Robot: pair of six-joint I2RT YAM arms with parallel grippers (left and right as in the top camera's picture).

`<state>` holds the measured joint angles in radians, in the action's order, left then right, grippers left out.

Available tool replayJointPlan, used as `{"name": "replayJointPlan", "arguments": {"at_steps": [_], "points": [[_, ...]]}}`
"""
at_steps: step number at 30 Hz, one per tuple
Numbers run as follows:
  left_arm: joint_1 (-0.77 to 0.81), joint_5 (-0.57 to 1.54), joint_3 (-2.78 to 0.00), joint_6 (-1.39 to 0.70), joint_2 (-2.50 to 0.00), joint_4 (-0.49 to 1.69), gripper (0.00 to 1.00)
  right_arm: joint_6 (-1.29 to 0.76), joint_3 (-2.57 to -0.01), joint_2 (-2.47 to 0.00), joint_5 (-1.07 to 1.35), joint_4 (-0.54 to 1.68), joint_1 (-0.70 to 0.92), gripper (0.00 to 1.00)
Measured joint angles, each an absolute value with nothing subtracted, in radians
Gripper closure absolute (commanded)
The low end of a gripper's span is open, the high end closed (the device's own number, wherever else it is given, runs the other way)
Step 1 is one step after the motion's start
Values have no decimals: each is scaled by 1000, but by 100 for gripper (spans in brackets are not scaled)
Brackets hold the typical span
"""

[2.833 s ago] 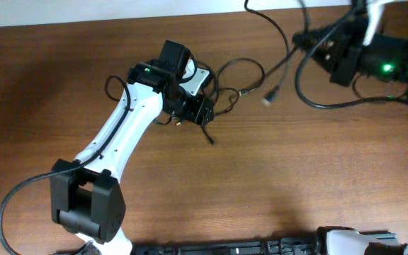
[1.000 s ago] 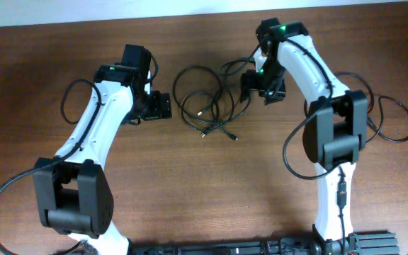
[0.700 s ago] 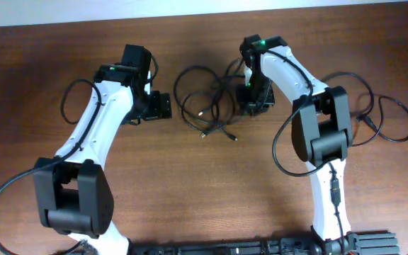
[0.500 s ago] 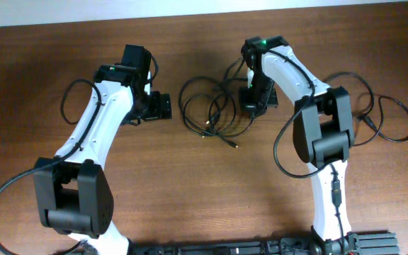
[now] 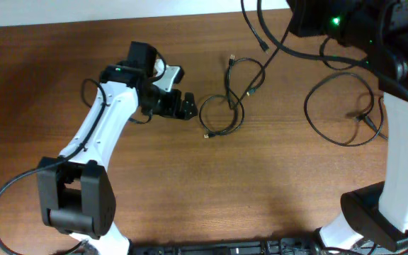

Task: Untangle cables
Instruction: 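Grasp another cable with the right gripper and move it right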

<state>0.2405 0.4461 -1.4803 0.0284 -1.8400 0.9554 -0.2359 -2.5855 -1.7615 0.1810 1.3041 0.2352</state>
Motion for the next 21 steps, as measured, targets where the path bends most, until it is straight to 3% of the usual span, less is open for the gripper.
{"name": "replayJointPlan", "arguments": {"at_steps": [7,13,18,21], "points": [[360,436,-1478,65,-1840,858,1,-237,-2587,-1626,70,1124,235,96],[371,426,-1478,65,-1840,859,1,-236,-2592,-1486,-393,1013,235,96],[371,425,-1478,65,-1840,867,1,-236,-2605,-1571,-881,1206,216,96],[371,421,-1477,65,-1840,882,1,-275,-2600,-1731,-789,1395,46,96]]}}
